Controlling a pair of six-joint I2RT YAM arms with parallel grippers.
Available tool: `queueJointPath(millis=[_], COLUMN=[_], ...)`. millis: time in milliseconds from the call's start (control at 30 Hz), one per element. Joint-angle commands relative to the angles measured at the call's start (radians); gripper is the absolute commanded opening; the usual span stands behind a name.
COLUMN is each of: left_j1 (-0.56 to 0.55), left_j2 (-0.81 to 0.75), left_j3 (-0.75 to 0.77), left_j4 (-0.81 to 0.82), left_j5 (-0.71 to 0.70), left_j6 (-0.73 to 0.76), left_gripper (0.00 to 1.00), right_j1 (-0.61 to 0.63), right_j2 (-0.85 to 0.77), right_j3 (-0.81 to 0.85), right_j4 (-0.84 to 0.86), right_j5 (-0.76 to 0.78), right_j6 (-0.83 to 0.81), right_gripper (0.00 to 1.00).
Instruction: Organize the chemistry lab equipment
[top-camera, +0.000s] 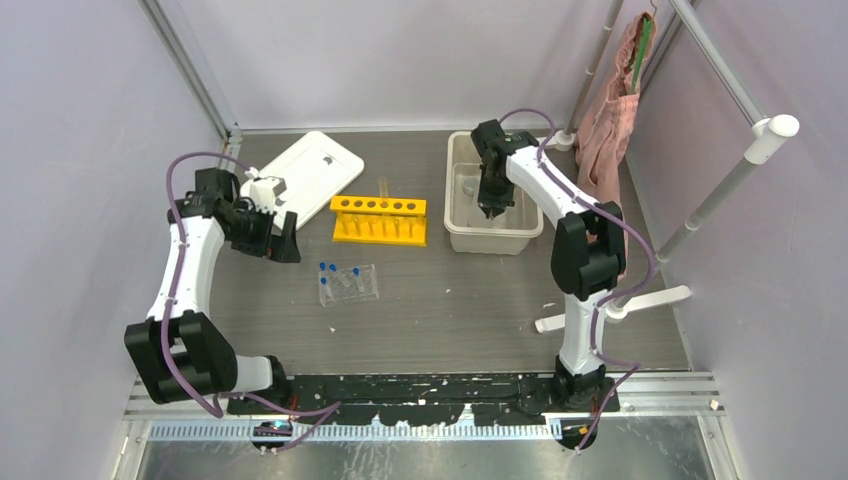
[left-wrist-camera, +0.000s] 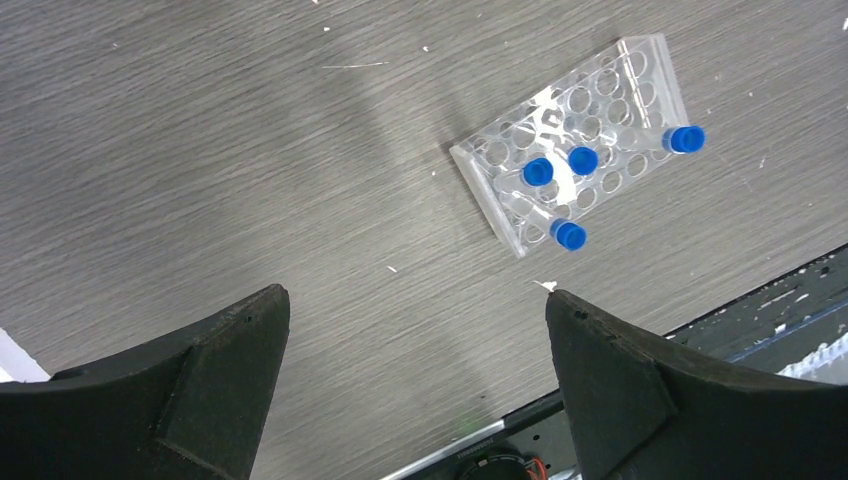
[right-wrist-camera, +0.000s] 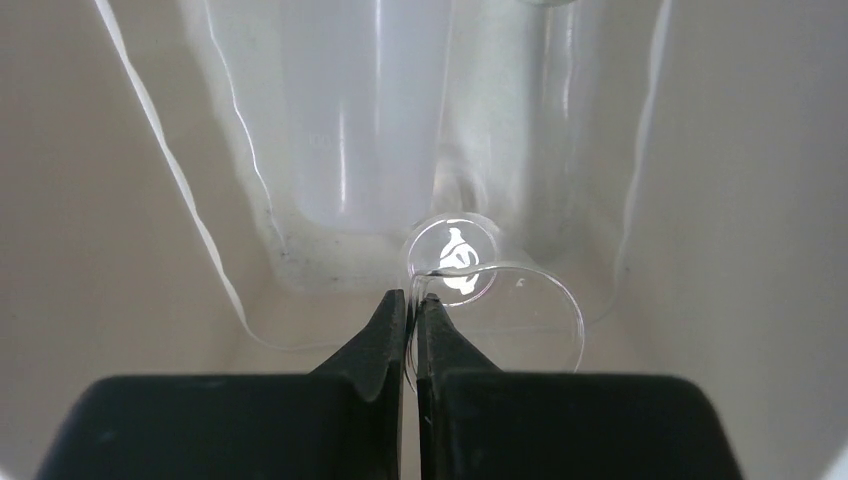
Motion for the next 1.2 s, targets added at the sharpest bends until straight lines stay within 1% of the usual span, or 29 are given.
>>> queueJointPath(millis=[0,100,233,467,600,633,667,833,900,1000,1067,1167], left_j1=[0.003,0.002,-0.007,-0.023,-0.041,-0.047,-0.055,-0.071,-0.081,-0.111,-0.136,-0.164], left_j2=[0.019,0.042,0.071,0.129,0.161,0.17,0.179,0.24,0.276,0.331,0.37,0.433], left_j3=[-0.007,-0.007,-0.007,0.001,0.005,0.011,0.017,0.047,0.067,0.096,0.117,0.161], left_j4=[0.084,0.11,0.118,0.173,0.239,0.249,0.26,0.33,0.34,0.362,0.375,0.388], left_j5=[-0.018,-0.014,0.036,-0.003,-0.058,-0.074,-0.09,-0.146,-0.165,-0.206,-0.247,-0.29], left_j6=[0.032,0.037,0.063,0.053,0.014,0.004,-0.002,-0.036,-0.041,-0.032,-0.015,0.004], left_gripper=[1.0,1.0,0.99,0.96,0.9,0.89,0.87,0.72,0.67,0.65,0.64,0.62], right_j1=[0.007,0.008,0.027,0.042,0.06,0.069,0.082,0.095,0.096,0.094,0.097,0.107], right_j2=[-0.023,-0.038,-0.064,-0.155,-0.163,-0.161,-0.159,-0.14,-0.155,-0.225,-0.271,-0.328], right_j3=[-0.047,-0.107,-0.172,-0.291,-0.28,-0.269,-0.256,-0.141,-0.101,-0.094,-0.102,-0.121], right_j4=[0.043,0.064,0.06,0.091,0.1,0.099,0.095,0.011,-0.017,-0.015,-0.011,-0.011], right_j5=[-0.05,-0.054,-0.038,-0.038,-0.06,-0.057,-0.046,0.04,0.081,0.104,0.107,0.106], right_j6=[-0.012,-0.012,-0.028,-0.008,0.023,0.031,0.033,0.007,0.001,0.007,0.013,0.019], right_gripper=[0.01,0.01,0.01,0.01,0.01,0.03,0.07,0.49,0.61,0.72,0.75,0.76])
